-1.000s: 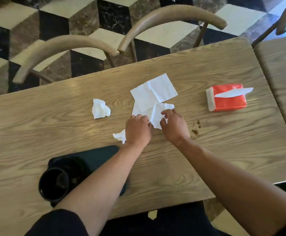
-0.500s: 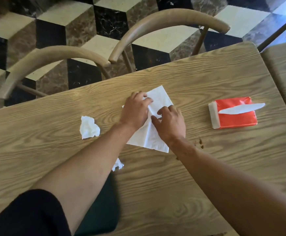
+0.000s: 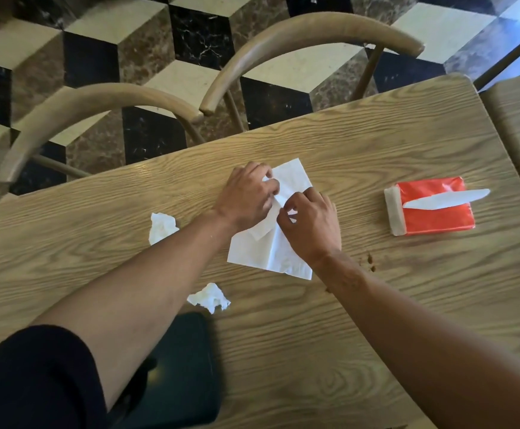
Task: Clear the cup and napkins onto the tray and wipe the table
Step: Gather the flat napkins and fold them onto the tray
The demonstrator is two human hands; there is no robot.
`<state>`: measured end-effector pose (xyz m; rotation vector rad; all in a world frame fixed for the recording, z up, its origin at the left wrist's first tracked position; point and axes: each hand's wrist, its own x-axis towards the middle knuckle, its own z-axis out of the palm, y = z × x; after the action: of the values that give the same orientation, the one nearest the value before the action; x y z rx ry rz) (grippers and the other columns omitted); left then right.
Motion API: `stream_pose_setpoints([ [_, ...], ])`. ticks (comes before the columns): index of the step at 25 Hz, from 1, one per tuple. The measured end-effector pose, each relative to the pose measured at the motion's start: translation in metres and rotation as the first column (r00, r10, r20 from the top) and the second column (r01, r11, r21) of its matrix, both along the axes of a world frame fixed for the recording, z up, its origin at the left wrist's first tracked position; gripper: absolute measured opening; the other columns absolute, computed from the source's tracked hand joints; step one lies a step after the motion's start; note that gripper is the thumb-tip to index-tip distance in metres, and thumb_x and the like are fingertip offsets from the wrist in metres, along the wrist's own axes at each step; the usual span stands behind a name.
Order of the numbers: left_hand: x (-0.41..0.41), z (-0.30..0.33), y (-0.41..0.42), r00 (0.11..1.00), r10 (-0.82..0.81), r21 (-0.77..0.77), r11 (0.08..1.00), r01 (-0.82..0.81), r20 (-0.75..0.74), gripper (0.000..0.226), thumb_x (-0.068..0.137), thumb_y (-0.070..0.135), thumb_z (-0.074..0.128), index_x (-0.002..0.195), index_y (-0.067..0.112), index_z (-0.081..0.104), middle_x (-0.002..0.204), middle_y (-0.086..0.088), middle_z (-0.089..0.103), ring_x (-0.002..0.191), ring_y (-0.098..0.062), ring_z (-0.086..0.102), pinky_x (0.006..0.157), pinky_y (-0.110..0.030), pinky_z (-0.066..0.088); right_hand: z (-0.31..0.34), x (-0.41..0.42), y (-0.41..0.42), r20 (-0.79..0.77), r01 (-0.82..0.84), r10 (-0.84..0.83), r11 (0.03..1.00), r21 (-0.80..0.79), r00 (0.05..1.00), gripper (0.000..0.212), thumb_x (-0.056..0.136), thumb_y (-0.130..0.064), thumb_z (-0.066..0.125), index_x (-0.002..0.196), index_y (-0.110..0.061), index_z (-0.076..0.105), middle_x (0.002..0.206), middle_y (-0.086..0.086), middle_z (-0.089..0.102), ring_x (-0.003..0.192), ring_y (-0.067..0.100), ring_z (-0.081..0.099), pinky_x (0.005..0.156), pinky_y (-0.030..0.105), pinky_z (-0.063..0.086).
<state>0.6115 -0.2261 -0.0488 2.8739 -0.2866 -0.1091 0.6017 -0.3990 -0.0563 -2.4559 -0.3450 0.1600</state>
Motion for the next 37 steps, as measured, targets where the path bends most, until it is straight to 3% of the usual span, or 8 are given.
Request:
stream_pose_setpoints([
  [8, -0.034, 0.066, 0.031, 0.997, -0.073, -0.124, 0.990, 0.071, -0.015, 0.007, 0.081, 0.013, 0.059, 0.086, 0.012, 0.062, 0.093, -0.005, 0.065, 0.099, -0.027, 0.060, 0.112, -0.042, 0.035, 0.058, -0.014, -0.005, 0.065, -0.229, 0.220, 0.953, 0.196, 0.973, 0.024, 0.081, -0.027, 0.072, 0.102, -0.017, 0.064, 0.104, -0.005, 0.062, 0.096, 0.016, 0.057, 0.084, 0.032, 0.047],
  [11, -0.074, 0.102, 0.031, 0.993, 0.018, -0.280, 0.959, -0.049, -0.113, 0.007, 0.077, 0.014, 0.059, 0.084, 0.011, 0.060, 0.081, -0.004, 0.064, 0.079, -0.026, 0.058, 0.087, -0.044, 0.052, 0.089, -0.035, -0.002, -0.201, -0.300, 0.344, 0.929, 0.219, 0.917, 0.055, 0.079, -0.039, 0.078, 0.127, -0.024, 0.055, 0.124, -0.015, 0.061, 0.112, 0.004, 0.054, 0.090, 0.021, 0.041],
  [13, -0.110, 0.122, 0.030, 0.978, 0.119, -0.381, 0.907, -0.178, -0.173, 0.009, 0.076, 0.015, 0.057, 0.083, 0.010, 0.058, 0.078, -0.003, 0.064, 0.074, -0.024, 0.056, 0.071, -0.041, 0.049, 0.100, -0.058, 0.005, -0.258, -0.328, 0.376, 0.921, 0.210, 0.890, 0.041, 0.083, -0.037, 0.076, 0.117, -0.021, 0.062, 0.106, -0.011, 0.069, 0.093, 0.006, 0.061, 0.081, 0.025, 0.045],
  [16, -0.165, 0.134, 0.033, 0.837, 0.331, -0.565, 0.623, -0.541, -0.436, 0.009, 0.079, 0.014, 0.062, 0.088, 0.011, 0.062, 0.081, -0.002, 0.065, 0.073, -0.016, 0.059, 0.069, -0.034, 0.052, 0.108, -0.099, 0.012, -0.384, -0.165, 0.262, 0.950, 0.267, 0.886, 0.031, 0.089, -0.031, 0.069, 0.079, -0.003, 0.058, 0.063, -0.001, 0.054, 0.055, 0.009, 0.045, 0.055, 0.033, 0.039],
  [19, -0.218, 0.124, 0.043, 0.584, 0.331, -0.561, 0.173, -0.810, -0.741, 0.016, 0.087, 0.006, 0.070, 0.102, 0.009, 0.066, 0.096, -0.014, 0.072, 0.079, -0.020, 0.068, 0.071, -0.042, 0.061, 0.111, -0.144, 0.013, -0.524, -0.027, 0.210, 0.942, 0.335, 0.825, 0.015, 0.093, -0.026, 0.067, 0.083, -0.015, 0.067, 0.074, 0.001, 0.070, 0.065, 0.013, 0.063, 0.060, 0.031, 0.052],
  [23, -0.290, 0.101, 0.035, 0.413, 0.397, -0.448, 0.007, -0.894, -0.819, 0.017, 0.087, -0.002, 0.069, 0.101, 0.007, 0.066, 0.104, -0.019, 0.073, 0.082, -0.026, 0.072, 0.071, -0.048, 0.064, 0.100, -0.207, 0.014, -0.697, 0.123, 0.143, 0.940, 0.317, 0.702, 0.011, 0.095, -0.019, 0.066, 0.088, -0.026, 0.071, 0.085, -0.006, 0.077, 0.078, 0.007, 0.072, 0.071, 0.027, 0.059],
  [29, -0.344, 0.076, 0.016, 0.341, 0.708, -0.233, 0.250, -0.940, -0.618, 0.010, 0.085, 0.014, 0.066, 0.093, 0.021, 0.065, 0.089, 0.007, 0.069, 0.082, -0.014, 0.064, 0.065, -0.025, 0.047, 0.068, -0.256, 0.020, -0.758, 0.074, 0.007, 0.995, 0.073, 0.652, 0.014, 0.094, -0.026, 0.064, 0.090, -0.019, 0.075, 0.080, -0.005, 0.075, 0.072, 0.012, 0.072, 0.059, 0.026, 0.058],
  [37, -0.369, 0.061, 0.005, 0.512, 0.748, -0.094, 0.526, -0.845, -0.422, 0.025, 0.093, 0.010, 0.053, 0.118, 0.011, 0.056, 0.111, -0.008, 0.068, 0.100, -0.032, 0.064, 0.080, -0.041, 0.047, 0.061, -0.280, 0.040, -0.684, -0.195, 0.051, 0.972, -0.134, 0.727, 0.030, 0.092, -0.032, 0.058, 0.069, -0.013, 0.056, 0.063, 0.002, 0.069, 0.045, 0.002, 0.060, 0.046, 0.019, 0.042],
])
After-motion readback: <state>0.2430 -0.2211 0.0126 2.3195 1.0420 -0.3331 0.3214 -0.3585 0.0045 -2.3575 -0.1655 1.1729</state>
